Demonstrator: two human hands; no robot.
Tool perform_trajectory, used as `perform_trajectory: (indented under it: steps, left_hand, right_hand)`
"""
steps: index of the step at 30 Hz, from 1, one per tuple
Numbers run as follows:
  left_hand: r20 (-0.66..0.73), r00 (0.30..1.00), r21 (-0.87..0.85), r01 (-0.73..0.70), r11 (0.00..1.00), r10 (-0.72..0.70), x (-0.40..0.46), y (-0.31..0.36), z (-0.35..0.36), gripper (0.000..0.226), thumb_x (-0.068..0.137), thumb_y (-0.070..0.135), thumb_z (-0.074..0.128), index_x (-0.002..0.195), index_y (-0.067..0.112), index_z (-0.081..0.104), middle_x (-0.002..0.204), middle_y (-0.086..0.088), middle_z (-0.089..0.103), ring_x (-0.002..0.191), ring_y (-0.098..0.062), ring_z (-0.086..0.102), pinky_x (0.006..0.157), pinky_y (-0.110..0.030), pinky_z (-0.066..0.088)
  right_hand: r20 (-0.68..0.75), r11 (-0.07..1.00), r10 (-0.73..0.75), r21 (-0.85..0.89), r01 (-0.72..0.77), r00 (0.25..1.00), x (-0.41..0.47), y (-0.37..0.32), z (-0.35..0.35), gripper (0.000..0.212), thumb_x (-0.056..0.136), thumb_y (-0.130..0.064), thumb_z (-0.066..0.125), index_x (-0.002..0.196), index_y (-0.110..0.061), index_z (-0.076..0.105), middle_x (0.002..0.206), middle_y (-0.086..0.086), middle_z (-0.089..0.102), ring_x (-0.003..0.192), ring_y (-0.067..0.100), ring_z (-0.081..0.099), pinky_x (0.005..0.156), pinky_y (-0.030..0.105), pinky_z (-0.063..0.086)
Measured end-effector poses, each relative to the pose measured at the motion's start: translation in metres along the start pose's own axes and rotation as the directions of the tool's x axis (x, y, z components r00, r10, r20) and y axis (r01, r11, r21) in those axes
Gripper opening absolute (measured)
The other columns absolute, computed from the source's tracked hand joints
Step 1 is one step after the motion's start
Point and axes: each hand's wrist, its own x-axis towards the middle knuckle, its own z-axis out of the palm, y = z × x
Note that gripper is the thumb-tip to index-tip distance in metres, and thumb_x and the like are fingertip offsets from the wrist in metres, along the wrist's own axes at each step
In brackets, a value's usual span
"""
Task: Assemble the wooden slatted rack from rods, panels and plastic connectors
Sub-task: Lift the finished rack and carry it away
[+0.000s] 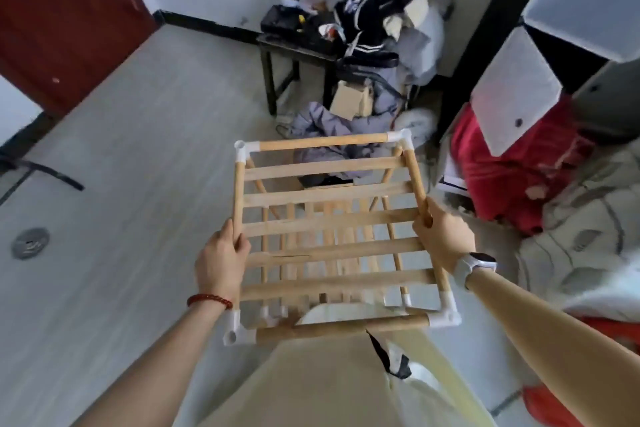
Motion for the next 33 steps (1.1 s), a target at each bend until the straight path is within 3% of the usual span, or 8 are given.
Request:
perform_trajectory:
  steps: [3, 8, 12, 17, 22, 27, 33]
  left_hand:
    - [-0.090, 0.982, 0.000, 0.169, 0.986, -0.168, 0.024, -0.051, -0.024, 0.026, 0.092, 0.023, 0.053, 0.110, 0.005, 0.059, 0.085, -0.023, 0.064, 0.075, -0.040, 0.060, 0.063, -0.043, 0.046]
    - [-0.184, 0.907, -0.045, 0.376, 0.925, -0.378, 0.048, -0.122, -0.052, 0.024, 0.095, 0.022, 0.048, 0.112, 0.007, 0.055, 0.085, -0.013, 0.060, 0.078, -0.033, 0.056, 0.064, -0.036, 0.040]
    - [-0.247, 0.754, -0.086, 0.608, 0.789, -0.608, 0.036, -0.181, -0.086, 0.022, 0.093, 0.019, 0.048, 0.113, 0.010, 0.052, 0.085, -0.012, 0.060, 0.075, -0.032, 0.056, 0.064, -0.038, 0.045]
    - [-0.301, 0.475, -0.187, 0.821, 0.540, -0.827, -0.007, -0.252, -0.125, 0.018, 0.093, 0.020, 0.046, 0.108, 0.012, 0.050, 0.083, -0.008, 0.058, 0.070, -0.027, 0.053, 0.060, -0.034, 0.040]
    - [-0.363, 0.231, -0.288, 0.894, 0.344, -0.903, -0.056, -0.328, -0.160, 0.016, 0.092, 0.017, 0.047, 0.105, 0.009, 0.052, 0.081, -0.009, 0.057, 0.070, -0.028, 0.052, 0.060, -0.035, 0.042]
    - [-0.343, 0.060, -0.395, 0.896, 0.203, -0.937, -0.110, -0.426, -0.200, 0.017, 0.094, 0.015, 0.044, 0.103, 0.005, 0.054, 0.085, -0.014, 0.062, 0.076, -0.032, 0.058, 0.070, -0.043, 0.051]
    - [-0.293, -0.088, -0.417, 0.908, 0.044, -0.952, -0.169, -0.532, -0.256, 0.016, 0.092, 0.017, 0.042, 0.103, 0.011, 0.053, 0.086, -0.010, 0.062, 0.076, -0.031, 0.055, 0.063, -0.035, 0.045]
  right_hand:
    - [0.088, 0.980, -0.192, -0.033, 0.196, 0.977, 0.053, -0.082, 0.024, 0.004, 0.089, -0.025, 0.045, 0.092, -0.022, 0.046, 0.067, 0.000, 0.056, 0.060, 0.025, 0.056, 0.052, 0.031, 0.043]
    - [0.232, 0.884, -0.448, -0.024, 0.466, 0.863, 0.115, -0.207, 0.072, 0.015, 0.092, -0.027, 0.045, 0.096, -0.013, 0.049, 0.077, 0.008, 0.059, 0.072, 0.032, 0.058, 0.062, 0.037, 0.047]
    - [0.401, 0.735, -0.609, -0.038, 0.677, 0.684, 0.127, -0.325, 0.114, 0.022, 0.093, -0.026, 0.043, 0.112, -0.015, 0.044, 0.087, 0.014, 0.062, 0.076, 0.033, 0.059, 0.064, 0.037, 0.046]
    - [0.524, 0.492, -0.750, 0.035, 0.870, 0.403, 0.086, -0.467, 0.168, 0.020, 0.094, -0.024, 0.045, 0.111, -0.013, 0.045, 0.077, 0.012, 0.062, 0.067, 0.033, 0.060, 0.065, 0.044, 0.053]
    - [0.526, 0.250, -0.833, 0.079, 0.965, 0.173, 0.003, -0.585, 0.233, 0.018, 0.094, -0.024, 0.045, 0.105, -0.011, 0.047, 0.071, 0.009, 0.058, 0.063, 0.031, 0.057, 0.059, 0.040, 0.051]
    - [0.551, 0.086, -0.835, 0.135, 0.987, -0.003, -0.106, -0.688, 0.303, 0.014, 0.095, -0.025, 0.043, 0.099, -0.013, 0.047, 0.071, 0.010, 0.058, 0.066, 0.031, 0.058, 0.062, 0.041, 0.050]
    - [0.599, -0.081, -0.785, 0.159, 0.984, -0.161, -0.226, -0.794, 0.372, 0.010, 0.094, -0.027, 0.047, 0.092, -0.019, 0.041, 0.064, 0.000, 0.050, 0.062, 0.025, 0.053, 0.056, 0.032, 0.041]
